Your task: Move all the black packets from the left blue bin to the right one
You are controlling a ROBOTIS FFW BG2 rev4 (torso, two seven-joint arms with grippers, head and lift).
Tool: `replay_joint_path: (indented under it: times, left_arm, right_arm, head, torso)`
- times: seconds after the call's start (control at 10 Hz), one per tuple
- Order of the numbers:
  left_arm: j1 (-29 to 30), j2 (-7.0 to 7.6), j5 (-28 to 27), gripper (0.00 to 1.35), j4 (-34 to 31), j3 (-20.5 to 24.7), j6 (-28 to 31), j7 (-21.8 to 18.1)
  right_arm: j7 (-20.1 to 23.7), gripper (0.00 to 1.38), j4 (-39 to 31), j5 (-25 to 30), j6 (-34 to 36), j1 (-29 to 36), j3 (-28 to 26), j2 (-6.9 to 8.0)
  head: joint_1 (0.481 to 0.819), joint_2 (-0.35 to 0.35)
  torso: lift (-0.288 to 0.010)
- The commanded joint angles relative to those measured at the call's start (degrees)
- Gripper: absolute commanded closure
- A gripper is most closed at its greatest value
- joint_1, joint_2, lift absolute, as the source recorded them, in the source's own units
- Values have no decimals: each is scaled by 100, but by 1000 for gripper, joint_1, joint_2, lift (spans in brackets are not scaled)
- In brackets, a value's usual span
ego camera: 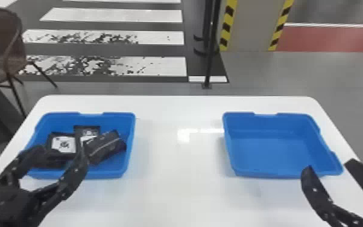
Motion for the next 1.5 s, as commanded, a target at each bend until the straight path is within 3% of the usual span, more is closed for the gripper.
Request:
replay_joint_path:
  times: [0.0, 0.4, 0.7, 0.9, 1.2, 1.4]
  left_arm:
    - [0, 1, -11, 173, -10, 3, 24, -3]
    - [28, -17, -45, 173, -10, 14, -18, 6]
    - [-141, 27, -239, 168, -10, -9, 375, 6]
    - [-619, 115, -433, 173, -10, -77, 1022, 6]
    - [-1476, 150, -1359, 173, -10, 197, 2372, 6]
    - [-1997, 387, -1759, 171, 117, 105, 3342, -29]
  right_arm:
    - [0, 185, 28, -42, 28, 8, 0, 0]
    - [0, 185, 13, -42, 28, 8, 0, 0]
    - [0, 185, 28, -76, 42, 8, 0, 0]
    - [0, 185, 42, -88, 42, 8, 0, 0]
    - [0, 185, 70, -88, 84, -20, 0, -9]
    - [8, 185, 84, -99, 112, -34, 0, 0]
  head:
    - [695, -25]
    - [695, -25]
    - [695, -23]
    - [695, -28]
    - [695, -7]
    - [695, 36]
  torso:
    - [-140]
    - [-140]
    - [-140]
    - [-140]
    - [-140]
    - [-140]
